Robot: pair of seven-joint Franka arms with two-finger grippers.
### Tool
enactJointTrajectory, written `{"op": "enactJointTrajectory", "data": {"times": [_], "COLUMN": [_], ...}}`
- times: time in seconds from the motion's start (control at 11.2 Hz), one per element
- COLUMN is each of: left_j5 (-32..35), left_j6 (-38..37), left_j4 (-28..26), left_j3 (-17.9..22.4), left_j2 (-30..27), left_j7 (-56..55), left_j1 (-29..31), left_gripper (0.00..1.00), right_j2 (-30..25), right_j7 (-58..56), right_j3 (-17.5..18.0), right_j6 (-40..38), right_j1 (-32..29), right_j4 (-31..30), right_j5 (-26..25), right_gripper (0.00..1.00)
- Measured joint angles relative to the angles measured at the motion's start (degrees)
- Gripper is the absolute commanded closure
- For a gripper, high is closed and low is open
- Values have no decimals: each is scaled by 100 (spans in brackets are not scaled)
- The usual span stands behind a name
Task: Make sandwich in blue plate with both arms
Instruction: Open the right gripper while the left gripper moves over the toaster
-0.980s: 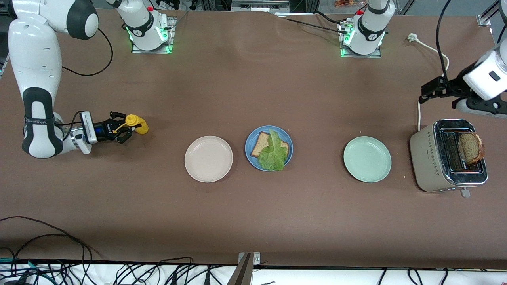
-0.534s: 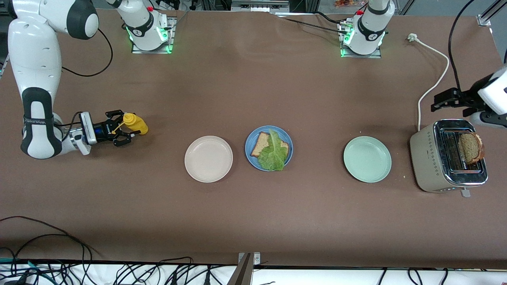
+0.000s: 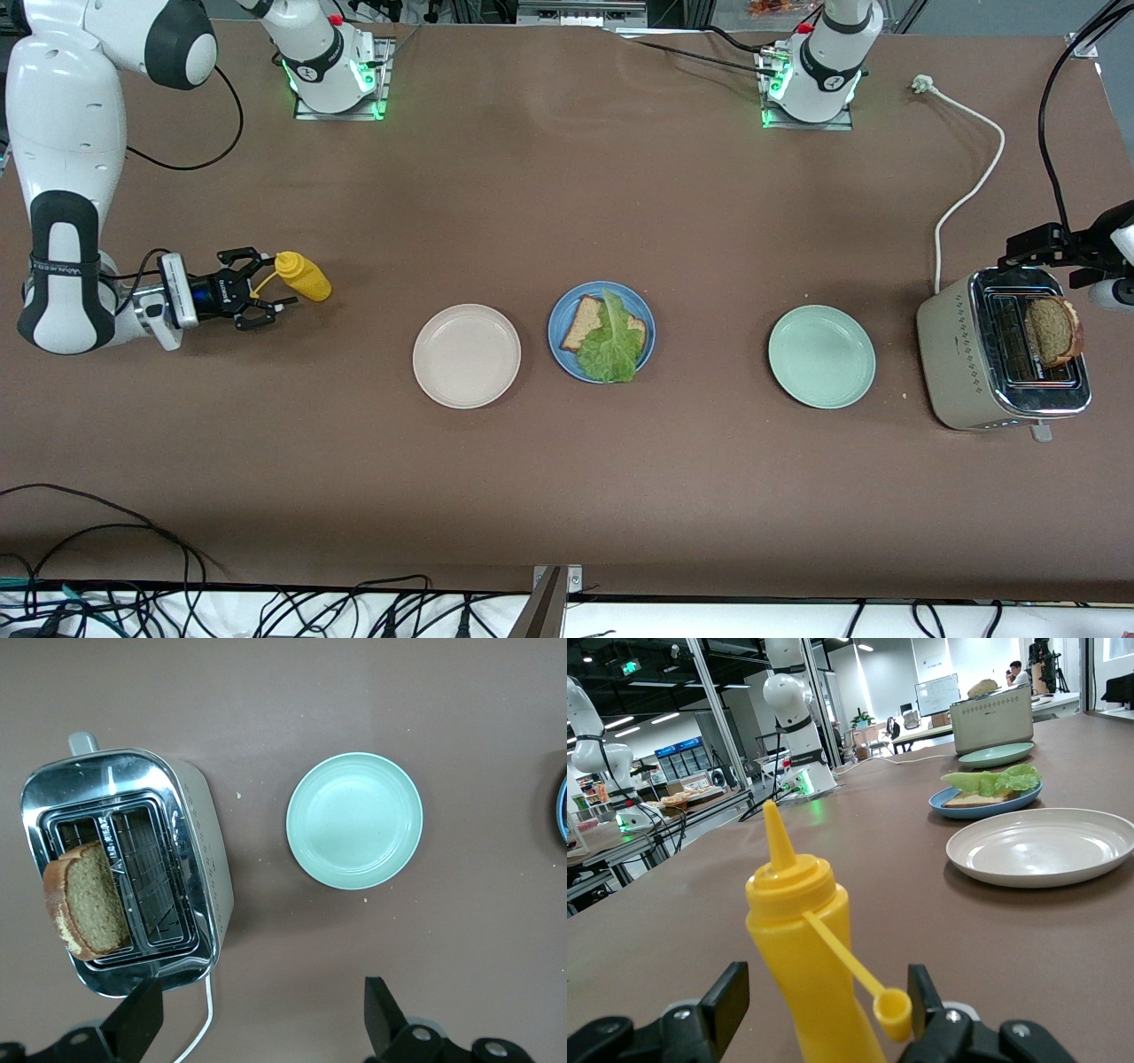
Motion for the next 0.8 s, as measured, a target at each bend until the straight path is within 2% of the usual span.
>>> {"op": "enactJointTrajectory", "data": {"times": [0.36,0.62,0.8], "left_j5": [0,0,0], "left_j6": [-1,-3,-3], "left_j4": [14,15,16], "left_j3": [-5,-5,-5], "left_j2": [0,0,1], "left_j7": [0,0,0], "left_j1": [-3,-3,-3], "left_gripper": [0,0,0], "right_j2": [1,4,4], "right_j7": [21,32,34], "right_j3": [-211,-393,-571], "right_j6": [-32,-33,-33], "right_j1": [-26,-49,-53], "right_j4": [40,124,415], "right_j5": [-116,-233,-431], "right_gripper": [0,0,0]}}
